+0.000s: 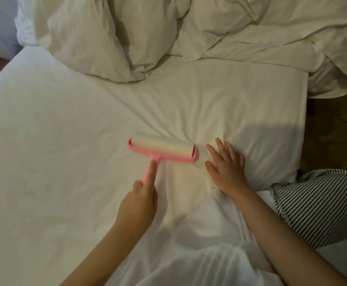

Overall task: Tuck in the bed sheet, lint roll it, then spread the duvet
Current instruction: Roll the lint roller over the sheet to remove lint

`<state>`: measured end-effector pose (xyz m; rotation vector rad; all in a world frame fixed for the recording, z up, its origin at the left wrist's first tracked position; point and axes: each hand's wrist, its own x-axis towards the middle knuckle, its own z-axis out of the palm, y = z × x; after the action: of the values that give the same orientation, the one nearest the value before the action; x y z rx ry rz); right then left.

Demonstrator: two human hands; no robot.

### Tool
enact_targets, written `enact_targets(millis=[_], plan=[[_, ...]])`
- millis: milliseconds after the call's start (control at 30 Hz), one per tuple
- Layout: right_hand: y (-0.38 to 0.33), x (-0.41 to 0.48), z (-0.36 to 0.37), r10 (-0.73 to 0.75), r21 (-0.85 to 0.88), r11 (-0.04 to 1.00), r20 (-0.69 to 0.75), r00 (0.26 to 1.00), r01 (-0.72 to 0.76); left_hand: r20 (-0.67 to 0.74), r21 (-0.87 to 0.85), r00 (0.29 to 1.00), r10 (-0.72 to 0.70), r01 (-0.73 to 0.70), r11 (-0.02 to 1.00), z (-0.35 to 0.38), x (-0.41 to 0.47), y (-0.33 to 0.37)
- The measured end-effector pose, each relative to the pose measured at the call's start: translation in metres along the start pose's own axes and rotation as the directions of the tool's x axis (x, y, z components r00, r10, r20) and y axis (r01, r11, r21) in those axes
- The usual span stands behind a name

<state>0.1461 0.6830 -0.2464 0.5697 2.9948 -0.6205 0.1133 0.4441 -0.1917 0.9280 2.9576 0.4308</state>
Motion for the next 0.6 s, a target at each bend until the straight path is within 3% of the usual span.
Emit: enact_targets(millis=[133, 333, 467, 600], plan=[[0.003, -0.004, -0.002, 0.035, 0.022, 0.999, -0.079, 0.996, -0.034, 0.011, -0.027, 0.996, -0.094, 0.094, 0.995, 0.016, 0.106, 0.018], [0.008, -0.01, -0.011, 0.131, 0.046, 0.99, -0.019, 0.991, -0.13, 0.056, -0.082, 0.995, -0.088, 0.093, 0.992, 0.021, 0.205, 0.032], [0.01, -0.011, -0.006, 0.069, 0.02, 0.997, 0.028, 0.997, -0.07, 0.029, -0.12, 0.999, -0.034, 0.038, 0.992, 0.022, 0.136, 0.023], [0.011, -0.005, 0.001, 0.045, 0.03, 0.999, -0.035, 0.998, -0.044, -0.006, -0.157, 0.999, 0.044, -0.044, 0.987, 0.024, 0.04, -0.003]])
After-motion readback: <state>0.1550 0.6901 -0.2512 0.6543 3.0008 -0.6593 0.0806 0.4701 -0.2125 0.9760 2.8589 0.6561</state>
